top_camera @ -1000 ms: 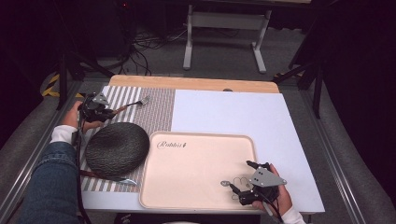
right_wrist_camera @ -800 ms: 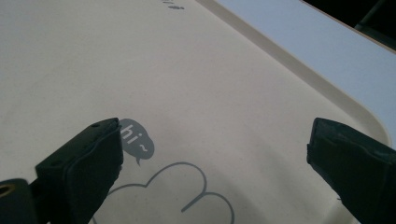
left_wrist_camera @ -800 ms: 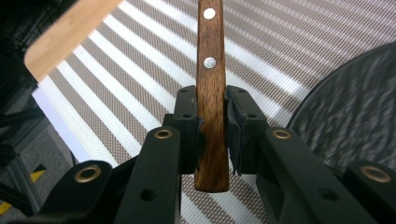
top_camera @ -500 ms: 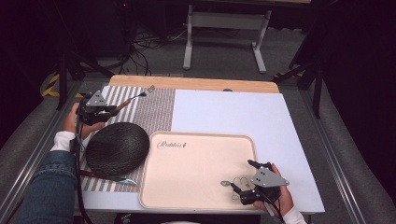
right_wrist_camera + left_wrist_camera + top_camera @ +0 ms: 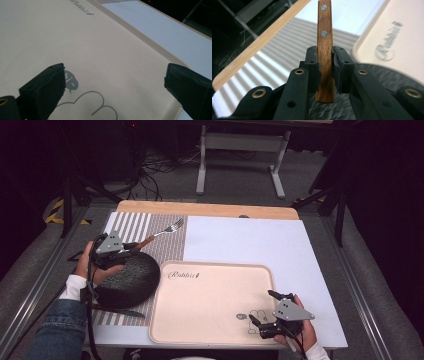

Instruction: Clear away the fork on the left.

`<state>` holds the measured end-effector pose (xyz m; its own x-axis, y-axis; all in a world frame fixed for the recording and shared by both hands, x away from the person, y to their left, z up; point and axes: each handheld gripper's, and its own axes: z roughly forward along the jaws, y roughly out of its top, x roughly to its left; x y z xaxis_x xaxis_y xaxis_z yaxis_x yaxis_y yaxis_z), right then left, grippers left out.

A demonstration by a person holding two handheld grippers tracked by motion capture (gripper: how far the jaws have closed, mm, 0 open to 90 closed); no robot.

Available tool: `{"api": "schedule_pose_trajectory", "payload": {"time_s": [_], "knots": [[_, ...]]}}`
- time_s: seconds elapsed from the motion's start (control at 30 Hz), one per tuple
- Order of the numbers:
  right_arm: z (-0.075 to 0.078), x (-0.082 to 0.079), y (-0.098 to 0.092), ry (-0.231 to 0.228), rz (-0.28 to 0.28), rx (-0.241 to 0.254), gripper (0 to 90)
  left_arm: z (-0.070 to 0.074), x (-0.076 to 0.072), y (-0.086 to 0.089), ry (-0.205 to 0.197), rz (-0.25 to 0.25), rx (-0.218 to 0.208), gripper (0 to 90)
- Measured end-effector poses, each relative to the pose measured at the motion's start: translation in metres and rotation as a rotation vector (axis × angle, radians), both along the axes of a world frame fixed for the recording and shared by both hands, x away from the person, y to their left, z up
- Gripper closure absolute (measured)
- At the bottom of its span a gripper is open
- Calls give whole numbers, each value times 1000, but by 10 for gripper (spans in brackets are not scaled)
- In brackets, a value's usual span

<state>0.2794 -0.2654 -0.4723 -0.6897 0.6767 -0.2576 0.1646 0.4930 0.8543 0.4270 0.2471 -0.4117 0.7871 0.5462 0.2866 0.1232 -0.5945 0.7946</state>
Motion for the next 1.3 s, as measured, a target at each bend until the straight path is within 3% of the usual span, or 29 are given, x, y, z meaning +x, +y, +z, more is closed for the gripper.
{"api": "schedule_pose_trajectory", "payload": {"time_s": [0.2,0.4,0.53,0.77,0.8,1.1,1.23,1.3], "knots": [[2,0,-3,-11,1,12,45,-1,-26,-24,-22,-57,1,757],[2,1,-5,-16,-15,15,44,-3,-51,-50,-29,-145,6,757],[2,2,-6,-17,-33,18,44,-5,-64,-65,-34,-198,39,757],[1,5,-9,-17,-91,19,46,-15,-79,-80,-9,-259,78,757],[1,7,-12,-20,-123,26,48,-17,-82,-81,-2,-262,87,757],[1,8,-13,-28,-159,21,48,-34,-103,-97,63,-324,138,757],[2,8,-15,-35,-174,24,48,-37,-108,-102,59,-341,167,757],[2,8,-15,-37,-178,23,48,-37,-108,-101,70,-336,154,757]]}}
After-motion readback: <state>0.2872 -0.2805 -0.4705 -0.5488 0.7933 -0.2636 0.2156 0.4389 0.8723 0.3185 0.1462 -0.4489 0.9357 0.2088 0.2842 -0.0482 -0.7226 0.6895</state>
